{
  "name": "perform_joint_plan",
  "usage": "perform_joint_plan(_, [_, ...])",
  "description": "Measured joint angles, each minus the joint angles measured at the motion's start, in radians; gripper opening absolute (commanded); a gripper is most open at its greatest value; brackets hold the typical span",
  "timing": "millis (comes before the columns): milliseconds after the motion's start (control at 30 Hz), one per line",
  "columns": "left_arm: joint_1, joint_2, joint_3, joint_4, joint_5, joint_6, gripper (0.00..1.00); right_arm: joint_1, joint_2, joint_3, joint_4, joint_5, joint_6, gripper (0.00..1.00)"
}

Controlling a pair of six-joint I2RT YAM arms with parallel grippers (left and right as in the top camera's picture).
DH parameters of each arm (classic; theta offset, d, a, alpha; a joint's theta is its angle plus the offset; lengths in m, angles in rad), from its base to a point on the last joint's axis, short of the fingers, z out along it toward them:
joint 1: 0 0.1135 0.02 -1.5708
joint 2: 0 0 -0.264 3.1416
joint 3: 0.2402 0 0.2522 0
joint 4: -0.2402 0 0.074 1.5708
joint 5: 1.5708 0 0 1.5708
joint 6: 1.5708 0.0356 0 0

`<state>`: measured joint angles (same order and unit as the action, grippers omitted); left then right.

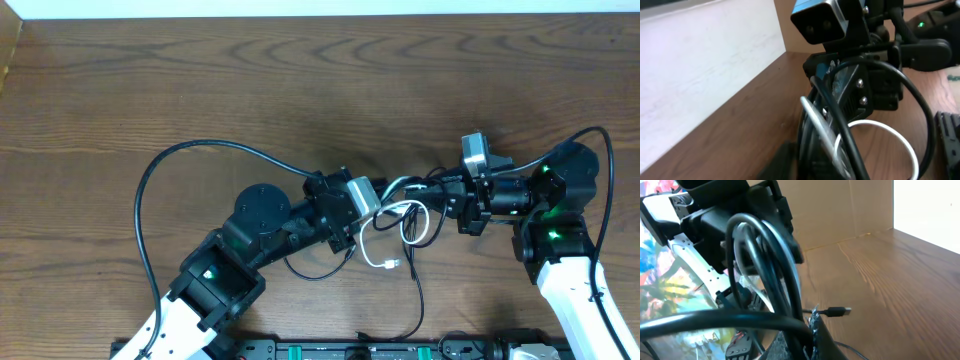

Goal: Untangle cables

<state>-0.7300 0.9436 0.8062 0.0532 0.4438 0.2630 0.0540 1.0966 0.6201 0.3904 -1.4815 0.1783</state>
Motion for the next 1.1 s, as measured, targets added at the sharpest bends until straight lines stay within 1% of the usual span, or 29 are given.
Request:
perform_joint_plan(33, [0.0,0.0,0.0,0.0,0.0,-0.003,0.58,0.0,0.0,0.0,0.0,-0.001,0.0,0.01])
perform_joint_plan(67, [0.0,0.001,0.0,0.0,0.0,0.002,0.99,0.0,0.0,0.0,0.0,-0.002,0.0,0.01])
perform_joint_plan(200, [0.0,0.001,0.0,-0.001,-0.008,0.003,0.99,-0.011,0.0,0.0,0.0,-0.009,0.0,0.01])
perform_joint_plan(333, [0.001,-0.004,0.0,-0.026,-0.05,0.0,0.99,-0.053,0.0,0.0,-0.001,0.013,0.024,0.01])
perform_joint_plan(533, [0.001,-0.028,0.0,-0.09,-0.111,0.0,0.99,-0.094,0.0,0.0,-0.001,0.186,0.141,0.01])
perform_joint_plan(767, [0.001,-0.029,0.0,-0.106,-0.143,-0.018,0.99,-0.094,0.0,0.0,-0.002,0.325,0.237,0.01])
perform_joint_plan(867, [0.001,-0.029,0.0,-0.124,-0.104,-0.034,0.99,-0.094,0.0,0.0,-0.001,0.363,0.27,0.01])
perform_joint_plan(1100, [0.001,-0.025,0.0,-0.124,0.09,-0.067,0.99,-0.094,0.0,0.0,0.061,0.402,0.363,0.01])
